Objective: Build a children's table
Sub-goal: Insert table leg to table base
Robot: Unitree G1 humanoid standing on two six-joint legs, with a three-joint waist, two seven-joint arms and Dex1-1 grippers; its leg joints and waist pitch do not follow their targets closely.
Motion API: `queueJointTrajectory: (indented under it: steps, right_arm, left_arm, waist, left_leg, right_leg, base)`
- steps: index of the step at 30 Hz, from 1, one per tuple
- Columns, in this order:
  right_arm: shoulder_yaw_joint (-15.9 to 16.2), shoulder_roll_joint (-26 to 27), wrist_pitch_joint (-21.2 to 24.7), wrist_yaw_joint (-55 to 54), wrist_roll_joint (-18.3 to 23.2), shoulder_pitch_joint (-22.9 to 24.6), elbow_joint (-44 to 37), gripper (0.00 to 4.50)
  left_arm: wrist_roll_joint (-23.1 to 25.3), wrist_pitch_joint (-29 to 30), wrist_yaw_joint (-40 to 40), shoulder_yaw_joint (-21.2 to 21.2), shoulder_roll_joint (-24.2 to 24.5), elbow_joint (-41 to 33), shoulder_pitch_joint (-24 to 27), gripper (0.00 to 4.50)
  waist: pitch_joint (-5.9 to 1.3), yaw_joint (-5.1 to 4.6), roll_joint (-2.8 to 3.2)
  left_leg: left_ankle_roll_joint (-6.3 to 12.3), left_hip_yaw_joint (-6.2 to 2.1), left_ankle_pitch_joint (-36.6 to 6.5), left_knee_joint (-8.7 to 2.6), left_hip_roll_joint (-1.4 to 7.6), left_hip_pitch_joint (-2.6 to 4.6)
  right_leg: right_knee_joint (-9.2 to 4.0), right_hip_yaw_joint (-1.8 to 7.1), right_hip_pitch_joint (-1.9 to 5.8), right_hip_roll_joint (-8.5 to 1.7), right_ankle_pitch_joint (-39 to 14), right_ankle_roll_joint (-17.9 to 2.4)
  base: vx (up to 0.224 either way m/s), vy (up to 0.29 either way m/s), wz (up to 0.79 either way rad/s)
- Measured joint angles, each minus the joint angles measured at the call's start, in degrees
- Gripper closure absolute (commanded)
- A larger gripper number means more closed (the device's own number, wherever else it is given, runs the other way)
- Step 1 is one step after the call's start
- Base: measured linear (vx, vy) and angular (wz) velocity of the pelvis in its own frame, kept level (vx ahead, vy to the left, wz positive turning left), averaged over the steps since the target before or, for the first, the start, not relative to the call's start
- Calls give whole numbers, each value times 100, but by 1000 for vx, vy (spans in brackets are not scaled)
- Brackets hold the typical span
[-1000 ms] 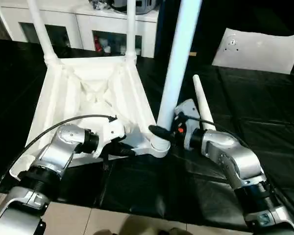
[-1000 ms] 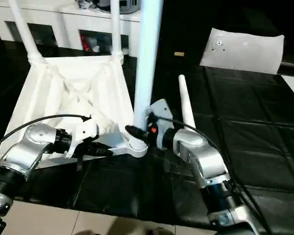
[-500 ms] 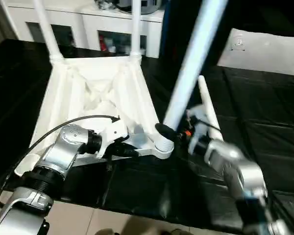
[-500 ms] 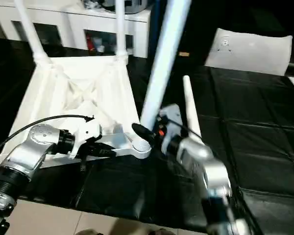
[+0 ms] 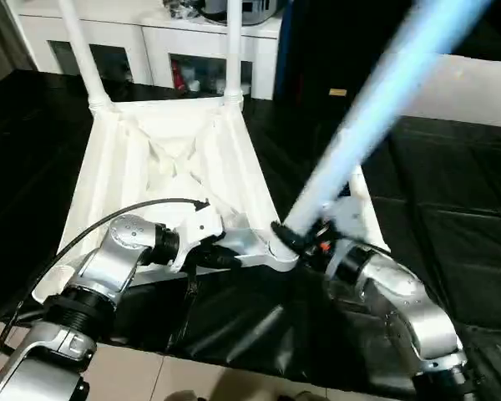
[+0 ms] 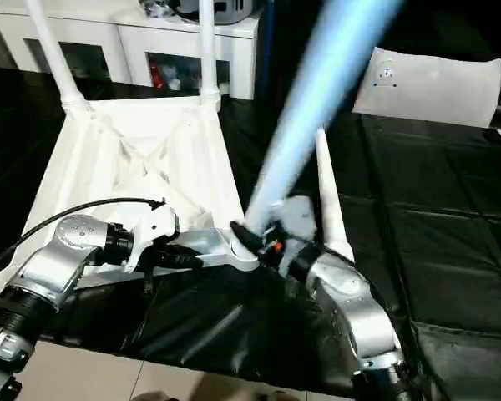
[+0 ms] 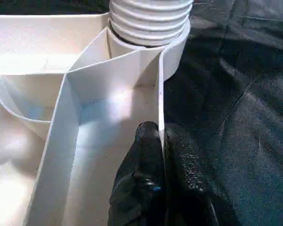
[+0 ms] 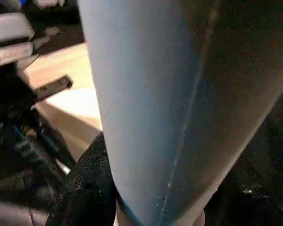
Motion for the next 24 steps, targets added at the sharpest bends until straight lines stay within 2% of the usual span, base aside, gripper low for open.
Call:
queueJointTrajectory:
  steps: [3, 7, 13, 18, 24]
  right_arm:
    - [102, -46, -27, 110, -88, -80, 38, 259]
    - [251, -140, -101, 380, -155, -321, 273, 259]
    - [250, -211, -238, 962, -6, -524, 565, 259]
    - [278, -365, -293, 1653, 151, -609, 693, 259]
    - [464, -568, -341, 2284, 198, -702, 699, 260]
  left_arm:
    - [24, -64, 0, 0, 19, 1, 12, 450]
    - [33, -176, -17, -15, 122, -32, 46, 450]
    - [25, -304, -310, -16, 234, -26, 47, 450]
    - [14, -423, -694, -69, 293, 76, -55, 450]
    - [43, -717, -1095, -218, 399, 422, -309, 450]
  waist:
    - [-1, -13, -4]
    - [-1, -37, -66]
    - [-4, -63, -123]
    - [-12, -31, -192]
    - [-22, -2, -214]
  left_leg:
    - [0, 0, 0, 0, 0, 0]
    - [-1, 0, 1, -4, 2, 4]
    - [-1, 0, 1, -12, 2, 4]
    - [-1, 0, 1, -37, 2, 3]
    - [1, 0, 0, -76, 0, 6]
  right_leg:
    - [0, 0, 0, 0, -1, 1]
    - [0, -3, 0, 0, -1, 2]
    - [-3, -3, -1, 0, -4, 6]
    - [-18, -7, -1, 0, -10, 12]
    - [-64, -15, 16, 0, -9, 10]
  base:
    - [0, 0, 0]
    - [0, 0, 0]
    - [0, 0, 0]
    - [0, 0, 0]
    - [0, 0, 0]
